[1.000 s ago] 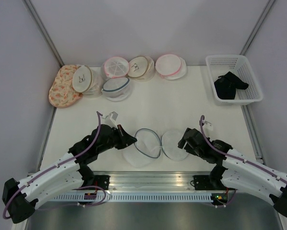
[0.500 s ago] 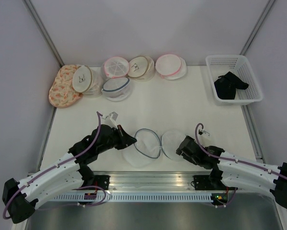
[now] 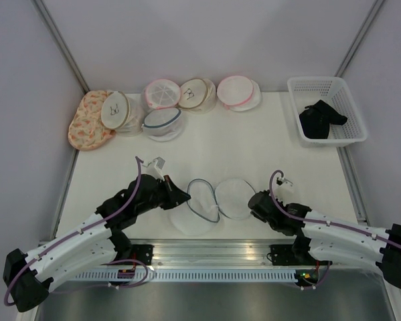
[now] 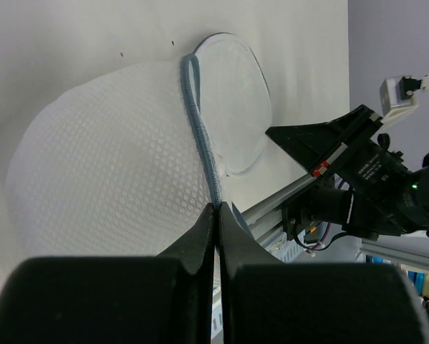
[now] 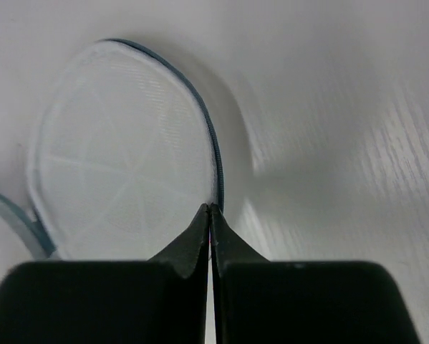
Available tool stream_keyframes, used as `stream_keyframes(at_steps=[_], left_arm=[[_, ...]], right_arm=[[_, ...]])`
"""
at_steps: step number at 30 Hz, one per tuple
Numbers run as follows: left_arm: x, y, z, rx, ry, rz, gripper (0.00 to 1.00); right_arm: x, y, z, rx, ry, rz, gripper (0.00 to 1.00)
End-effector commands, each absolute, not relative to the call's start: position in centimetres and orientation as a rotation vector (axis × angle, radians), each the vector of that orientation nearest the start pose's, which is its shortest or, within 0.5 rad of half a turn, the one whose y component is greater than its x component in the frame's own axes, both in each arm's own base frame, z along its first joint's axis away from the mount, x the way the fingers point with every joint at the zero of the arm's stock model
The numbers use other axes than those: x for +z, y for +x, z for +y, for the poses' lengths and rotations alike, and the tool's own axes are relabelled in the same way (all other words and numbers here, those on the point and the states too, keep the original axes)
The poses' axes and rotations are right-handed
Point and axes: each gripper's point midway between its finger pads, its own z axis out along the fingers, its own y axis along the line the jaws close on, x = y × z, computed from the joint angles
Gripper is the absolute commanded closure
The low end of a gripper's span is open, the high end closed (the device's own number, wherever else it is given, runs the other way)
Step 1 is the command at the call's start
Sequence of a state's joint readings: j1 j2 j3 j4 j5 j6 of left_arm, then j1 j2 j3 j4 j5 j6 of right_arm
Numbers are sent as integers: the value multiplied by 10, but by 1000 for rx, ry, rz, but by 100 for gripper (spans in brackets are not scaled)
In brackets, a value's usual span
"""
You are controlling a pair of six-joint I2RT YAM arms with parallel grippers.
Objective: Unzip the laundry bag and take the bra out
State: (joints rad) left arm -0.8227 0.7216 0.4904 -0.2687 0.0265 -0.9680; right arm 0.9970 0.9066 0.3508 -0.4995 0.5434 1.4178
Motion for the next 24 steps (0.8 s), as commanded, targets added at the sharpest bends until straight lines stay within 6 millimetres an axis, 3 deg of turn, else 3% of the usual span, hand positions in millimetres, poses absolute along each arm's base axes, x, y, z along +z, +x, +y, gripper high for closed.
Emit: stream_keyframes(at_steps=[1,3,6,8,10,11,12,16,18,20,22,24], left_arm=[[154,163,-233,-1082,-152,2250,98],[156,163,-233,-1087,-156,2244,98],[158,164,-234,-1093,-160,2236,98],[161,166,-234,-1097,-164,2225,98],[163,168,-235,-1095,-165,2219,98],[164,169,-235,-1092,-164,2216,98],[166,169,-236,-1095,-165,2213,98],[167,174,-235,-1076,-193,2205,98],[166,175,-235,-1073,-205,2208,98],[164,175,-235,-1076,-221,2210,89],[162,175,-234,-1077,-241,2214,82],[159,177,-232,-1067,-263,2211,80]], right_arm=[[86,191,161,412,589,2189,99],[102,198,163,382,474,2171,99],[144,211,184,374,287,2150,100],[158,215,196,365,171,2155,99],[176,217,218,343,-17,2146,100],[173,218,228,316,-110,2158,100],[188,220,240,318,-209,2127,99],[192,193,297,424,-585,2098,100],[188,184,315,423,-696,2089,99],[174,166,332,412,-861,2088,100],[173,146,349,449,-958,2062,100],[169,131,365,490,-1048,2032,100]])
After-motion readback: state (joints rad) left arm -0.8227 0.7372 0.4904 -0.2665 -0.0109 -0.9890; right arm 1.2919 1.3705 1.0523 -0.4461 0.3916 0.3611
